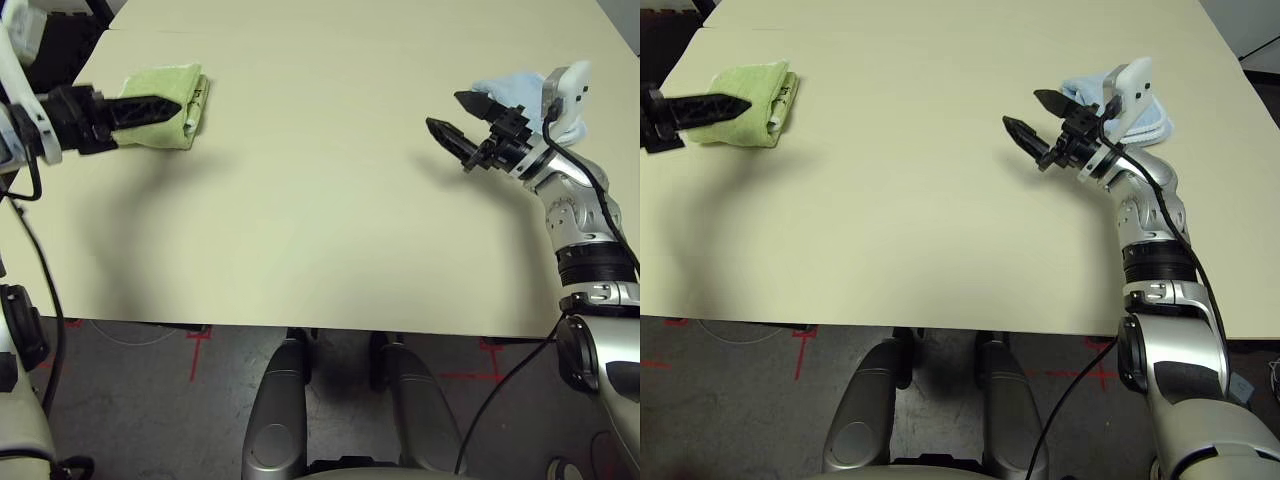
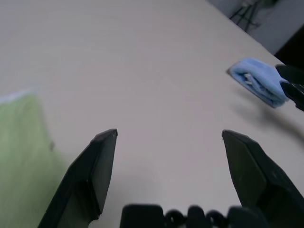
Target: Fold the towel and set it aside.
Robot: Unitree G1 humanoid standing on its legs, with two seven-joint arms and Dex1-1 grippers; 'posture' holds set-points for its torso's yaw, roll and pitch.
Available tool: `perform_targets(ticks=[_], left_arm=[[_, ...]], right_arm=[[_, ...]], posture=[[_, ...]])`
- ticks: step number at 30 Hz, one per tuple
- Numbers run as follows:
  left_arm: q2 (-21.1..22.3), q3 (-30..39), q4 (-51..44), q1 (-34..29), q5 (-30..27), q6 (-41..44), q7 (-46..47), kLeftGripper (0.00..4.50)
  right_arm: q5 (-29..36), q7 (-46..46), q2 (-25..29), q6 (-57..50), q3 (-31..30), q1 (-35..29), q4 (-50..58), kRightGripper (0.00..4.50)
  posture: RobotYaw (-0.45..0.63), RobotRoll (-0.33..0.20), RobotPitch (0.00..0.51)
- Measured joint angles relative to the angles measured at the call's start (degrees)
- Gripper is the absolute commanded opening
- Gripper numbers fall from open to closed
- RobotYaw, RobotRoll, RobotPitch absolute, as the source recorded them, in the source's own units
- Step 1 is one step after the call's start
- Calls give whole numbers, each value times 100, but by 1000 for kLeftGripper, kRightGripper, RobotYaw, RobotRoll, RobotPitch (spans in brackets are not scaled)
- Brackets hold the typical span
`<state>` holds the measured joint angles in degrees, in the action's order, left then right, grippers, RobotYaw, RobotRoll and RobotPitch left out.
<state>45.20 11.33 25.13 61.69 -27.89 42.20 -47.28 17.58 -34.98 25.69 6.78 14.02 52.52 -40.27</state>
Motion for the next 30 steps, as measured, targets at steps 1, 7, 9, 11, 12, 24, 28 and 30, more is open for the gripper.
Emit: perform_targets(ticks=[1,7,9,11,12,24,28,30], left_arm=[[-259,7,169,-3,165,-476,276,4474],[-1595,87,1720,-10,1005,-3330,1699,4474],[-1740,97,2255,19,1230,-4054,2071,4474],[-1766,108,2801,61,1452,-4769,2504,4474],[-1764,130,2999,67,1524,-5028,2683,4474],[-1314,157,3887,7,2089,-6001,3265,4474],[-1244,237,3889,-134,2080,-6089,3191,4474],[-1246,296,3901,-227,2055,-6116,3127,4474]], right_arm=[[-63,280,-34,118,52,26,-117,4500],[-330,1224,-96,1046,261,39,-908,4500],[-321,1279,-49,1267,354,39,-1002,4500],[-291,1231,44,1362,446,44,-1134,4500],[-284,1210,67,1387,477,43,-1190,4500],[-273,1357,138,1414,656,-187,-1632,4500],[-258,1262,134,1414,649,-188,-1632,4500],[-269,1292,121,1414,647,-187,-1637,4500]], posture=[[106,0,270],[54,0,265],[30,0,268],[26,0,264],[27,0,261],[31,0,243],[34,0,238],[33,0,238]])
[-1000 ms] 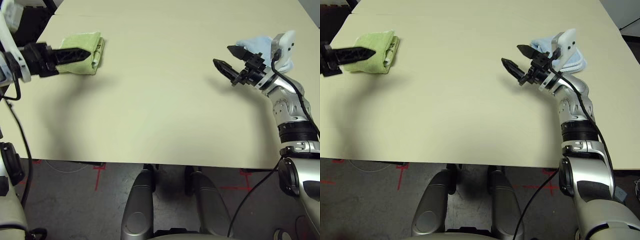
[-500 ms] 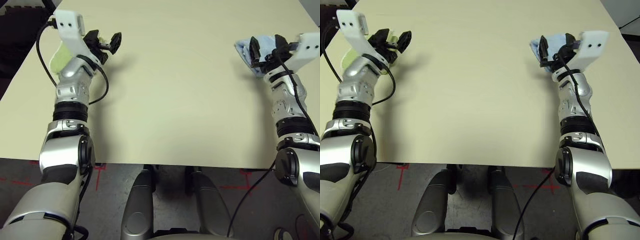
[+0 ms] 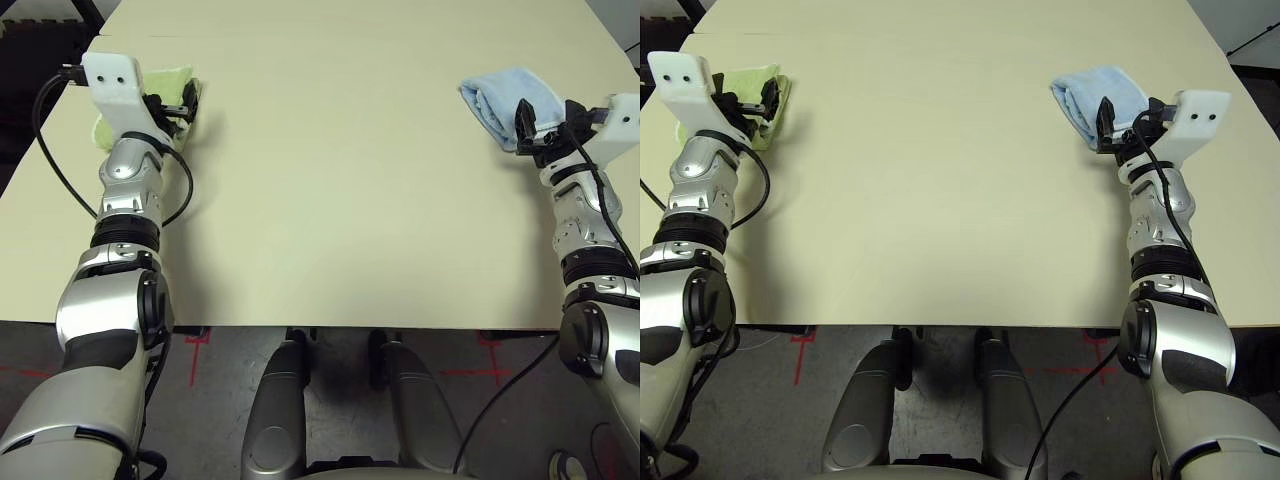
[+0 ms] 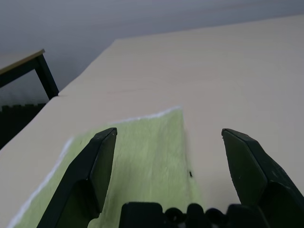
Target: Fold the towel and set it aside.
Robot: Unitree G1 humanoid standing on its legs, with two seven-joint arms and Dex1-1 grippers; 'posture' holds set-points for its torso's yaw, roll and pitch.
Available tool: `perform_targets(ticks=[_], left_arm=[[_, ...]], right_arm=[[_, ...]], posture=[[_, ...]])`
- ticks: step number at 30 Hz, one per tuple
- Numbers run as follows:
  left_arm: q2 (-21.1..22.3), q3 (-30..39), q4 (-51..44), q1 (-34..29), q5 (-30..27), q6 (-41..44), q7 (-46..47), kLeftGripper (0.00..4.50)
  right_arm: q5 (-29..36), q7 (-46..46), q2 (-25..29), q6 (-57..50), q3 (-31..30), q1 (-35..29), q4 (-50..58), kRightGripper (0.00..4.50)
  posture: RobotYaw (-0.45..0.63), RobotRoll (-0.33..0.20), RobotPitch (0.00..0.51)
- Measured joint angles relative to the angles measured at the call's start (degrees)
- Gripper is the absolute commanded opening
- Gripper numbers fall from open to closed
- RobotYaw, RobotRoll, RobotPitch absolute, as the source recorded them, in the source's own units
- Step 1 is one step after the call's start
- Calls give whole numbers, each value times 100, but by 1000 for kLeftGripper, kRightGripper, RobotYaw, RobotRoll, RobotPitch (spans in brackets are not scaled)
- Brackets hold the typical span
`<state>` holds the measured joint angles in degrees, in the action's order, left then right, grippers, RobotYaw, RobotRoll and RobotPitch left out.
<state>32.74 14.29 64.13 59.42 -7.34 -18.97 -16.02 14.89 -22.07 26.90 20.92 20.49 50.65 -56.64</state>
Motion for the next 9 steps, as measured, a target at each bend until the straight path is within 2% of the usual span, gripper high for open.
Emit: perform_targets(ticks=[9], left_arm=[[-5,70,0,-148,-65,-68,-353,4474]], right_arm=[[-104,115,-25,-38,-37,174,-124,4500]], posture=[[27,0,233]])
